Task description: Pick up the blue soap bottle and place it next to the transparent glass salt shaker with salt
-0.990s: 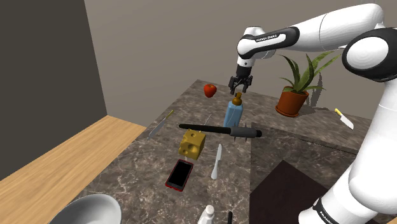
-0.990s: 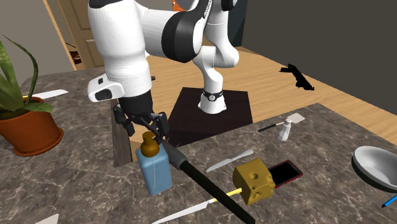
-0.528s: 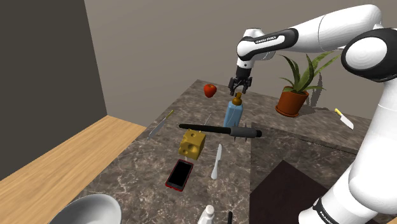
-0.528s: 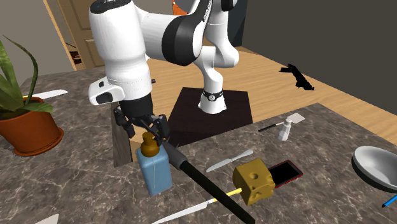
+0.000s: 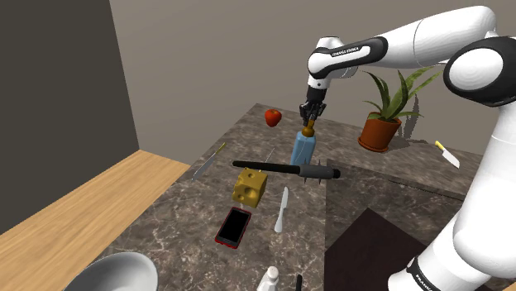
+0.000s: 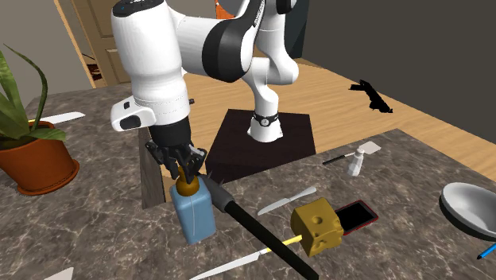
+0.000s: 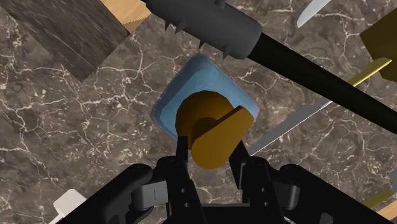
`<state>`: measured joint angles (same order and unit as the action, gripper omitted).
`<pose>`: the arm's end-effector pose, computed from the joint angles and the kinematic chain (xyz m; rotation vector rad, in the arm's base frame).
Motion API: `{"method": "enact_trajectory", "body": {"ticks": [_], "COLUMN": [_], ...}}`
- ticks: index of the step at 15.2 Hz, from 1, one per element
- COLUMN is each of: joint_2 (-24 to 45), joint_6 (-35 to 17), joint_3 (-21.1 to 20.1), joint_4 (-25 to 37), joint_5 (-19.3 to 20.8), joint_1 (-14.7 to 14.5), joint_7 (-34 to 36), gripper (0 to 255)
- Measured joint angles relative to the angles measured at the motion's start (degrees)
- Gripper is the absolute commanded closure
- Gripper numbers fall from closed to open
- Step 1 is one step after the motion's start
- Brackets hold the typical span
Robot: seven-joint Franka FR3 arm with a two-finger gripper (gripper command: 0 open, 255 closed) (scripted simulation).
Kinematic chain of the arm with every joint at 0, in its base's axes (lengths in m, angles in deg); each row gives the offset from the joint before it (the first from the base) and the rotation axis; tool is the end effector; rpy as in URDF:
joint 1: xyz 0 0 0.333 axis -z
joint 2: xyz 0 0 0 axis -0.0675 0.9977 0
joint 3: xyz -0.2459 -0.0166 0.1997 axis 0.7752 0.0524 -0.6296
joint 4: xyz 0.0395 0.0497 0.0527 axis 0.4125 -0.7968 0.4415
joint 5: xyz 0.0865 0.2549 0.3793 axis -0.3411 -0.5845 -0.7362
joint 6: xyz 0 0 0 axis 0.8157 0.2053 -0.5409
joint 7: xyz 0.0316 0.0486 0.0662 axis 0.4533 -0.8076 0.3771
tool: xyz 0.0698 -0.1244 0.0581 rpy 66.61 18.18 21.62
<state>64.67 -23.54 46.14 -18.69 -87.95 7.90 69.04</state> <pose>0.6703 -0.1772 0.3681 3.1115 -0.2990 -0.0359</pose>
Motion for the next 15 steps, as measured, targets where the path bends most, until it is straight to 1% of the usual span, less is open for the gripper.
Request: {"method": "enact_trajectory", "body": {"ticks": [4,15], "joint_2": [-0.07,-1.37], "joint_6": [0.37,7.92], "joint_3": [0.01,0.15], "joint_4": [0.28,6.55], "joint_5": [0.02,0.31], "joint_1": [0.0,0.07], "joint_7": [0.0,0.02], "gripper": [255,255]}}
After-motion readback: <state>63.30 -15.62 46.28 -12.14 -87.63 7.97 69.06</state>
